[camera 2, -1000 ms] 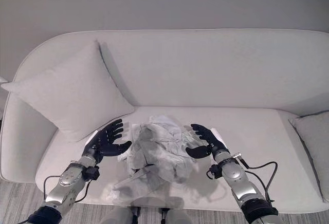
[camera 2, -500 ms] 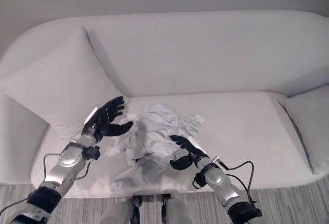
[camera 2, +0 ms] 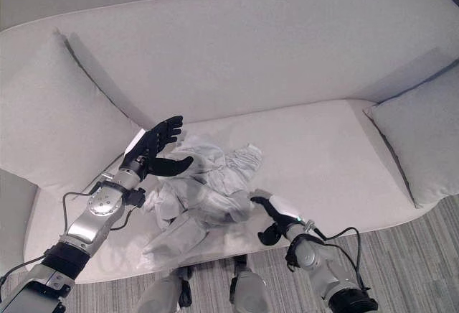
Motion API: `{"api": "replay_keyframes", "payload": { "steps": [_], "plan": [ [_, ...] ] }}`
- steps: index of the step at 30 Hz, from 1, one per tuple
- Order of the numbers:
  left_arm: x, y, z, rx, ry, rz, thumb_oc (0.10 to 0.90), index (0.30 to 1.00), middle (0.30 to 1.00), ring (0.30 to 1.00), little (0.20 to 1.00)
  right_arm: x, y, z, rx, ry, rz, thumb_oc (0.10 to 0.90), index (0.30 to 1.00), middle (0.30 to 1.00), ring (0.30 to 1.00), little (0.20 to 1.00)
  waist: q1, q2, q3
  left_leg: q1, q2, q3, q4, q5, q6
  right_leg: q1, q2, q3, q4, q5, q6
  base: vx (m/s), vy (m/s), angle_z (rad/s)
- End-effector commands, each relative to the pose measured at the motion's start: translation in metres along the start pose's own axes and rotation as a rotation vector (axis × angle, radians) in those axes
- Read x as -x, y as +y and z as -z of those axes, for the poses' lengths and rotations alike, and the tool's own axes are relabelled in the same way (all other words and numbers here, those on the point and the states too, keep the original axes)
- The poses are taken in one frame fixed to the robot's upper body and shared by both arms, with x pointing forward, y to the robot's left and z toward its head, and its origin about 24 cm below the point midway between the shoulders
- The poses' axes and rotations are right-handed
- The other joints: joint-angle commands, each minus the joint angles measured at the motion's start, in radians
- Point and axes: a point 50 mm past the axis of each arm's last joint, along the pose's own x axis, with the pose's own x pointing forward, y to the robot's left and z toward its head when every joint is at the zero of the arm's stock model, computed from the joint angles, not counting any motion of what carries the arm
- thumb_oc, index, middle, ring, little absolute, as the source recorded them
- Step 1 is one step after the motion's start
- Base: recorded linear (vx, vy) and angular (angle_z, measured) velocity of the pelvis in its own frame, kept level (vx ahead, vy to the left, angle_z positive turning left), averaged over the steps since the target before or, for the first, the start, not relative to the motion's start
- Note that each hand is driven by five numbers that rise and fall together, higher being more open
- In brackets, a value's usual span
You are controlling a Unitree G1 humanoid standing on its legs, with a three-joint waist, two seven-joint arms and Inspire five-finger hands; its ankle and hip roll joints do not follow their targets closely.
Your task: Hang the clothes on the sofa on the clothes rack.
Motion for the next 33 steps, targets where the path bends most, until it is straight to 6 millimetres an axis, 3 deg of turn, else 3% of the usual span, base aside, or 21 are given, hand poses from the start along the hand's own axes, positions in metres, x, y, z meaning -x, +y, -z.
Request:
{"api": "replay_keyframes", "payload": {
  "steps": [1, 6, 15, 22, 25, 26, 30, 33],
  "plan": [
    [-0.024, 0.008, -0.062, -0.115, -0.280, -0.013, 0.800, 0.900, 0.900, 0.900, 0.900, -0.001, -0.031, -0.040, 0.044, -0.206, 0.200, 0.800, 0.900, 0.900, 0.900, 0.900, 0.005, -0.100, -0.049, 0.013, -0.078, -0.020, 0.006, -0.117, 0.008, 0.016, -0.116, 0.015, -0.036, 0.063, 0.102, -0.04, 0.006, 0.02],
    [-0.034, 0.009, -0.070, -0.145, -0.301, -0.039, 0.800, 0.900, 0.900, 0.900, 0.900, -0.003, -0.041, -0.053, 0.046, -0.266, 0.225, 0.800, 0.900, 0.900, 0.900, 0.900, -0.004, -0.100, -0.022, -0.002, -0.078, -0.014, 0.006, -0.113, 0.010, -0.011, -0.111, 0.029, -0.036, 0.072, 0.102, -0.04, 0.008, -0.02],
    [-0.051, 0.002, -0.088, -0.193, -0.350, -0.035, 0.800, 0.900, 0.900, 0.900, 0.900, -0.027, -0.030, -0.072, 0.072, -0.292, 0.174, 0.800, 0.900, 0.900, 0.900, 0.900, 0.006, -0.091, 0.034, -0.037, -0.084, -0.018, 0.006, -0.097, 0.006, -0.047, -0.115, 0.038, -0.035, 0.085, 0.096, -0.04, 0.009, -0.02],
    [-0.063, -0.005, -0.111, -0.192, -0.417, -0.030, 0.800, 0.900, 0.900, 0.900, 0.900, -0.049, -0.032, -0.079, 0.117, -0.250, 0.216, 0.800, 0.900, 0.900, 0.900, 0.900, 0.012, -0.085, 0.074, -0.096, -0.088, -0.035, 0.006, -0.074, 0.002, -0.101, -0.118, 0.037, -0.029, 0.100, 0.097, -0.05, 0.015, 0.06],
    [-0.067, -0.007, -0.130, -0.203, -0.476, -0.020, 0.800, 0.900, 0.900, 0.900, 0.900, -0.063, -0.034, -0.081, 0.167, -0.200, 0.239, 0.800, 0.900, 0.900, 0.900, 0.900, 0.019, -0.077, 0.094, -0.139, -0.088, -0.043, 0.006, -0.060, -0.002, -0.134, -0.118, 0.037, -0.028, 0.105, 0.097, -0.06, 0.000, 0.06],
    [-0.069, -0.007, -0.138, -0.204, -0.501, -0.019, 0.800, 0.900, 0.900, 0.900, 0.900, -0.068, -0.035, -0.083, 0.185, -0.188, 0.247, 0.400, 0.300, 0.300, 0.300, 0.300, 0.022, -0.074, 0.103, -0.155, -0.088, -0.047, 0.006, -0.056, -0.003, -0.147, -0.119, 0.039, -0.027, 0.107, 0.097, -0.07, 0.002, 0.14],
    [-0.071, -0.003, -0.160, -0.242, -0.568, -0.030, 0.800, 0.900, 0.900, 0.900, 0.900, -0.077, -0.037, -0.086, 0.229, -0.165, 0.249, 0.400, 0.300, 0.300, 0.300, 0.300, 0.027, -0.066, 0.113, -0.196, -0.087, -0.052, 0.006, -0.045, -0.006, -0.184, -0.119, 0.040, -0.028, 0.112, 0.098, -0.03, -0.002, 0.11],
    [-0.069, 0.009, -0.160, -0.262, -0.565, -0.071, 0.800, 0.900, 0.900, 0.900, 0.900, -0.072, -0.033, -0.086, 0.204, -0.182, 0.245, 0.400, 0.300, 0.300, 0.300, 0.300, 0.025, -0.075, 0.102, -0.198, -0.082, -0.045, 0.006, -0.044, -0.008, -0.187, -0.114, 0.041, -0.036, 0.111, 0.099, 0.00, 0.000, 0.00]
  ]
}}
